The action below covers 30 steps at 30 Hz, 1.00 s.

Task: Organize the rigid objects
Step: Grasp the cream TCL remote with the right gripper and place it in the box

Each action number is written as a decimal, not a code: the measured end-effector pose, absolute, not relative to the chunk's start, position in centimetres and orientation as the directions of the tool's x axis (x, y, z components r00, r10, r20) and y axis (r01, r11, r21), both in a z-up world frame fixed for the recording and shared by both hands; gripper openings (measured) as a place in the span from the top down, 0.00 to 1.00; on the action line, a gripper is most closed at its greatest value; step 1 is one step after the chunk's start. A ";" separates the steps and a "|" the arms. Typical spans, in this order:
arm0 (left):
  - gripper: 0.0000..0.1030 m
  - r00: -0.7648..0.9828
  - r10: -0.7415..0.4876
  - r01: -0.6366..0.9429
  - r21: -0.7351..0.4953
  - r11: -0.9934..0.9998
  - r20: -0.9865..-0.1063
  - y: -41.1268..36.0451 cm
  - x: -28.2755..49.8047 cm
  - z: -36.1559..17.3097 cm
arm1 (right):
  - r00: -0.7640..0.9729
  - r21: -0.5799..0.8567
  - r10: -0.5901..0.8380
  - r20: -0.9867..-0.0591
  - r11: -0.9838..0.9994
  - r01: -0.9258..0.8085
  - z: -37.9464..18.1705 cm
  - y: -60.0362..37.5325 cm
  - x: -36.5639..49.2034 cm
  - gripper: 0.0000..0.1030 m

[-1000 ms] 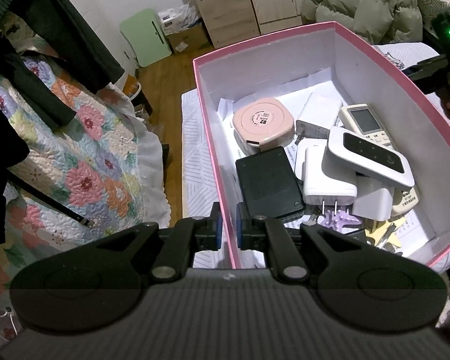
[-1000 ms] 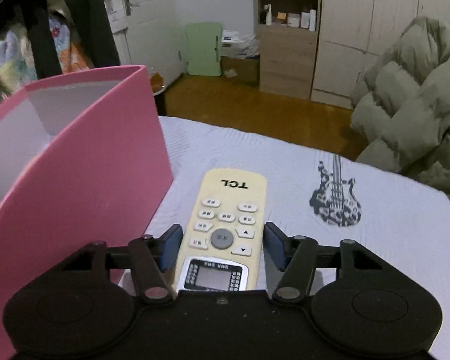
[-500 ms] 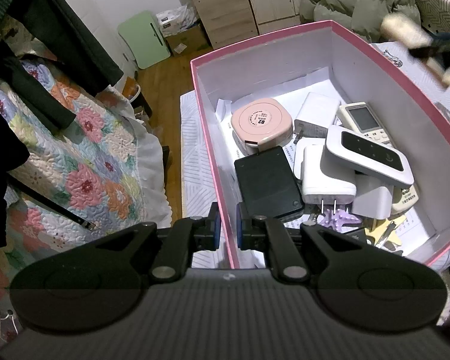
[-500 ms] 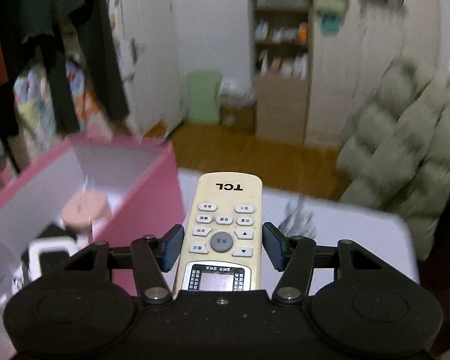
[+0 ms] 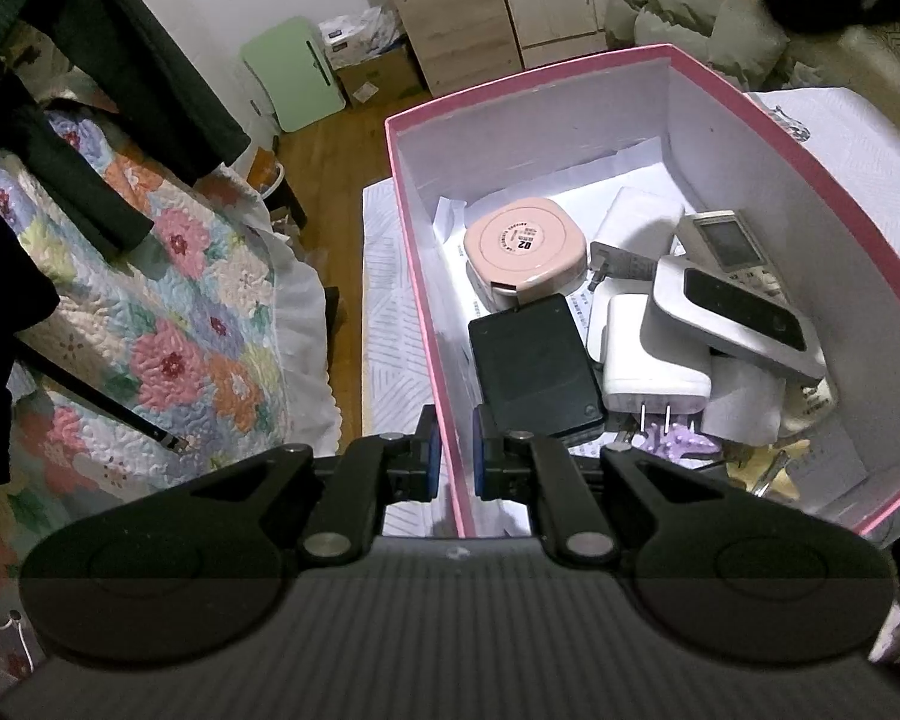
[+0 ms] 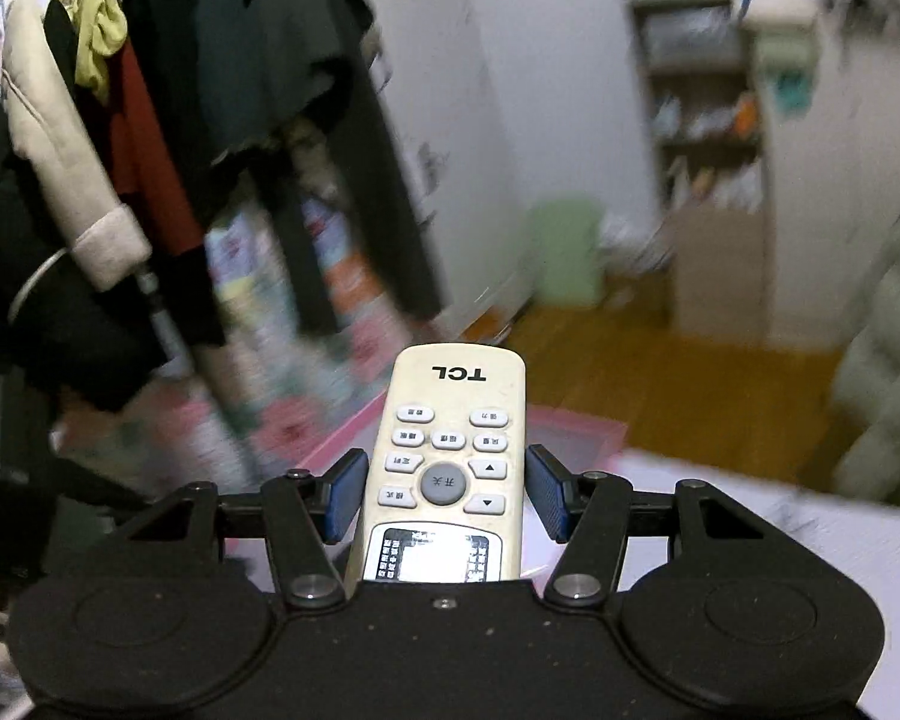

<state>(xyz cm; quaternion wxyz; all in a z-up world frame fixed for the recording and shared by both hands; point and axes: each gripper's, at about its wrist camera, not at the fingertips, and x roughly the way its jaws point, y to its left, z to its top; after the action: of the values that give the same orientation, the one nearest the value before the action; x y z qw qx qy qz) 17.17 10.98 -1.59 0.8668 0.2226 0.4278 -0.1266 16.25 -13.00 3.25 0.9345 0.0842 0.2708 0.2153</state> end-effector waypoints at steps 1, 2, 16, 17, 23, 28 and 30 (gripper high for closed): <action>0.93 0.601 -0.027 0.408 0.278 0.870 -0.799 10.9 17.2 -1.6 | 0.730 0.310 0.470 -0.496 0.882 -0.356 2.6 -12.4 17.4 0.39; 0.93 0.602 -0.025 0.408 0.280 0.869 -0.798 10.9 17.2 -1.6 | 0.706 0.345 0.482 -0.519 0.874 -0.343 1.8 -11.9 18.2 0.39; 0.92 0.604 -0.033 0.402 0.268 0.876 -0.796 11.1 17.2 -1.8 | 0.656 0.660 0.602 -0.456 0.723 -0.204 -1.9 -13.9 18.2 0.27; 0.92 0.600 -0.044 0.397 0.250 0.883 -0.799 11.4 17.3 -1.8 | 0.660 0.650 0.617 -0.428 0.718 -0.250 -1.5 -14.7 17.0 0.24; 0.91 0.588 -0.080 0.358 0.171 0.918 -0.805 12.3 17.0 -1.4 | 0.669 0.550 0.582 -0.462 0.780 -0.299 -1.1 -17.5 11.2 0.24; 0.91 0.603 -0.058 0.300 0.158 0.941 -0.795 12.3 15.5 0.0 | 0.705 0.384 0.492 -0.511 0.864 -0.324 0.0 -18.4 7.7 0.24; 0.91 0.628 -0.056 0.281 0.158 0.947 -0.776 12.3 14.4 1.0 | 0.721 0.326 0.468 -0.512 0.882 -0.341 0.8 -18.6 6.7 0.24</action>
<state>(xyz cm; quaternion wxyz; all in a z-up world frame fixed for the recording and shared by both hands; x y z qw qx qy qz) 14.38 12.29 0.99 0.8924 0.1333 0.4207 -0.0945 6.69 -18.55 0.80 0.9216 0.1048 0.3026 0.2195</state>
